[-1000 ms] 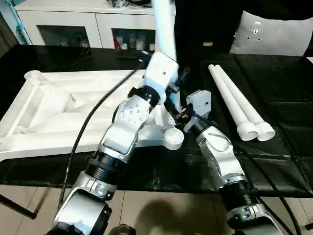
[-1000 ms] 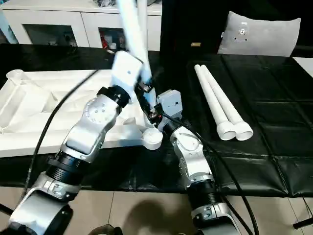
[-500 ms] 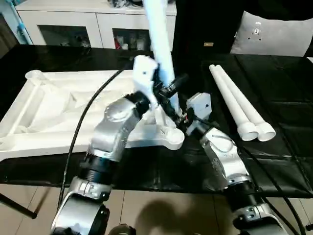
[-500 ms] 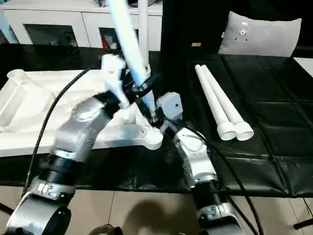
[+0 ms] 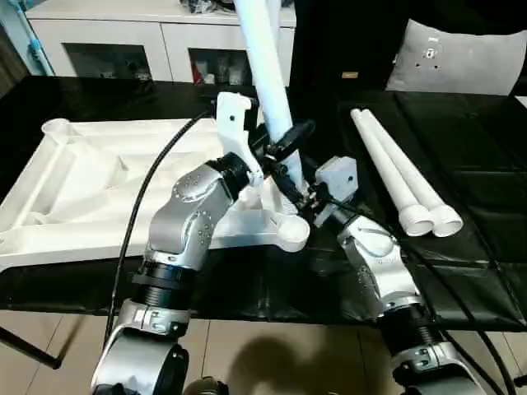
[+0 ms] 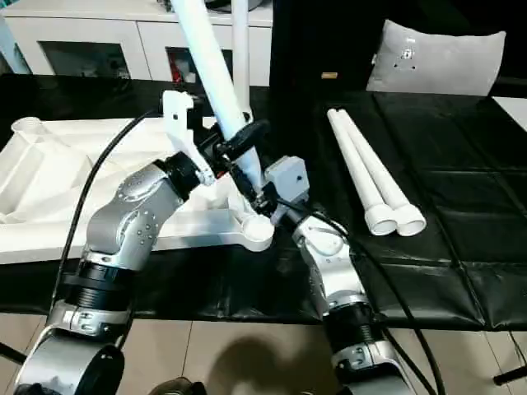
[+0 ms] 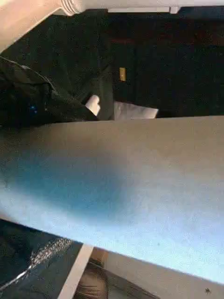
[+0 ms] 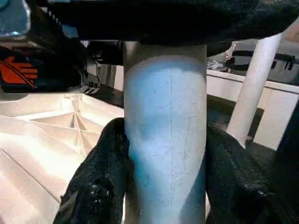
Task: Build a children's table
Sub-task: Pick table leg
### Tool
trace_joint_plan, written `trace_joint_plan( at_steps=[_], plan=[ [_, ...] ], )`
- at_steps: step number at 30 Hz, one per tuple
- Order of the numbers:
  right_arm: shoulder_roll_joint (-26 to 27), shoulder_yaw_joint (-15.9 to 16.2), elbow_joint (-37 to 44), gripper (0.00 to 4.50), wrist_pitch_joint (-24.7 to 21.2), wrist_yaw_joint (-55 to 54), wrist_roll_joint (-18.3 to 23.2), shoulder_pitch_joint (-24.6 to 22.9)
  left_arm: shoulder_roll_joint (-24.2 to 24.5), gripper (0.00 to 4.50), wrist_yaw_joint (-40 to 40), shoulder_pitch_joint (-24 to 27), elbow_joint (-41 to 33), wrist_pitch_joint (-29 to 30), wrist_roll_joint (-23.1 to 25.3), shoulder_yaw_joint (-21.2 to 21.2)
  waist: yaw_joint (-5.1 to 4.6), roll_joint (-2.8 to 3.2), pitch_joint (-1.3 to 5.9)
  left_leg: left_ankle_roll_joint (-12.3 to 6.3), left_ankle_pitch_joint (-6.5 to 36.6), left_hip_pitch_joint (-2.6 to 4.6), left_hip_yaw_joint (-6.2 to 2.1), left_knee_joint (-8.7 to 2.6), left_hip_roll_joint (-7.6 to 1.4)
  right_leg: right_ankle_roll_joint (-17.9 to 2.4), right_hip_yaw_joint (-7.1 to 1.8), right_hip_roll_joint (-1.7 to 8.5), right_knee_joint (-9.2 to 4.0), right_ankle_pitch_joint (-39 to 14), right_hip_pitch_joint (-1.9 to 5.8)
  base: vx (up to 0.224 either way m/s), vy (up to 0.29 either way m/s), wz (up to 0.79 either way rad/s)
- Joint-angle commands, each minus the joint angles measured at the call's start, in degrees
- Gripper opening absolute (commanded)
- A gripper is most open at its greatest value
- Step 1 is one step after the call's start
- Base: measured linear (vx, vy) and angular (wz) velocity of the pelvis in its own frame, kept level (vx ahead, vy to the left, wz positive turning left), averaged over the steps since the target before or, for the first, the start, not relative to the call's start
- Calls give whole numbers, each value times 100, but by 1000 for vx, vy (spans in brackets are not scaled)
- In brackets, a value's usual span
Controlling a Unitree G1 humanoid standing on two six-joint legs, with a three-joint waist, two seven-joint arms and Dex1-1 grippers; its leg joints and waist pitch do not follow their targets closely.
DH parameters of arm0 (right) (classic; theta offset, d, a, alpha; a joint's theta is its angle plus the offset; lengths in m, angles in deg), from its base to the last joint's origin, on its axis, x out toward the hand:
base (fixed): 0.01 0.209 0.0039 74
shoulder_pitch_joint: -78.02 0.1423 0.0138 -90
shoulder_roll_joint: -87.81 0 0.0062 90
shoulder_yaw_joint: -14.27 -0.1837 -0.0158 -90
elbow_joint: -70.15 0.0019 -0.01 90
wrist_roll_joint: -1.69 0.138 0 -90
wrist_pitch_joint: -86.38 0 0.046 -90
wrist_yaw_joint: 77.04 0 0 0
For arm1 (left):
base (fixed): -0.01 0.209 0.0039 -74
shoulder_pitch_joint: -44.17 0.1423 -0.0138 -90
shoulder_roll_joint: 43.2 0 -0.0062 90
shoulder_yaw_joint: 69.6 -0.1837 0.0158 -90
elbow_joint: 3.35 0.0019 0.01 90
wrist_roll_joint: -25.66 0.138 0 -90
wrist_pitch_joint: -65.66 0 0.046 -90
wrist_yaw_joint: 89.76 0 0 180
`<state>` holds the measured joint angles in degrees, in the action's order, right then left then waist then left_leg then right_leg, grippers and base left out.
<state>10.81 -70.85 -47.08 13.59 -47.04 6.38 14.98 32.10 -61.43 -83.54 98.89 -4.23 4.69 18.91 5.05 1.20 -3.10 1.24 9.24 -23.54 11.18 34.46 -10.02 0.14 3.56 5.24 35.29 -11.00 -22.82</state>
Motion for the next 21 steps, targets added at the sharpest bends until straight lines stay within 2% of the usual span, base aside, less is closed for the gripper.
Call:
trace_joint_plan(
  at_steps=[1,4,6,7,8,11,12,15,16,21],
  plan=[
    [-11,-101,-106,186,-33,-78,79,134,-98,190,59,5,-196,105,-129,-74,-16,-50,429,-330,1050,190,-138,-395,-311,-1291,-235,318,-365,-481,252,0,0,0],
    [-4,-104,-132,186,-30,-82,80,154,-192,190,-71,2,-216,163,-243,50,-11,-58,426,-343,1043,189,-134,-391,-308,-1296,-235,322,-369,-502,252,0,0,0],
    [3,-104,-173,186,-21,-93,75,183,-281,190,-252,-17,-162,168,-271,154,-12,-106,423,-363,1031,180,-130,-390,-305,-1285,-235,328,-379,-549,261,0,0,0],
    [9,-105,-185,186,-18,-97,76,192,-350,190,-395,-26,-137,190,-302,234,-10,-85,425,-350,1036,183,-136,-391,-312,-1289,-234,330,-372,-572,258,0,0,0],
    [15,-107,-209,186,-7,-99,79,205,-384,190,-487,-32,-124,170,-275,268,-14,-95,425,-348,1024,184,-133,-388,-315,-1294,-234,326,-368,-545,256,0,0,0],
    [27,-112,-258,186,8,-98,84,231,-118,190,-372,-5,-132,-397,433,-178,-10,-97,430,-404,990,186,-142,-390,-319,-1245,-236,323,-373,-505,250,0,0,0],
    [32,-110,-277,186,11,-91,85,231,171,190,-177,-4,-115,-847,950,-551,-4,-105,428,-436,984,185,-157,-396,-326,-1186,-234,327,-386,-545,246,0,0,0],
    [34,-103,-295,186,18,-76,90,218,329,190,-232,-25,-93,-1066,1233,-632,-5,-98,435,-382,888,188,-150,-397,-331,-1158,-239,331,-346,-403,247,0,0,0],
    [39,-104,-316,186,17,-71,100,217,453,190,-261,-41,-92,-1163,1396,-666,-8,-115,430,-369,875,187,-143,-396,-327,-1184,-235,326,-340,-347,248,0,0,0],
    [39,-114,-362,186,12,-67,122,241,630,190,-168,-29,-92,-1246,1541,-762,-12,-90,424,-275,1020,197,-141,-408,-327,-1208,-241,330,-349,-517,234,0,0,0]
  ],
)
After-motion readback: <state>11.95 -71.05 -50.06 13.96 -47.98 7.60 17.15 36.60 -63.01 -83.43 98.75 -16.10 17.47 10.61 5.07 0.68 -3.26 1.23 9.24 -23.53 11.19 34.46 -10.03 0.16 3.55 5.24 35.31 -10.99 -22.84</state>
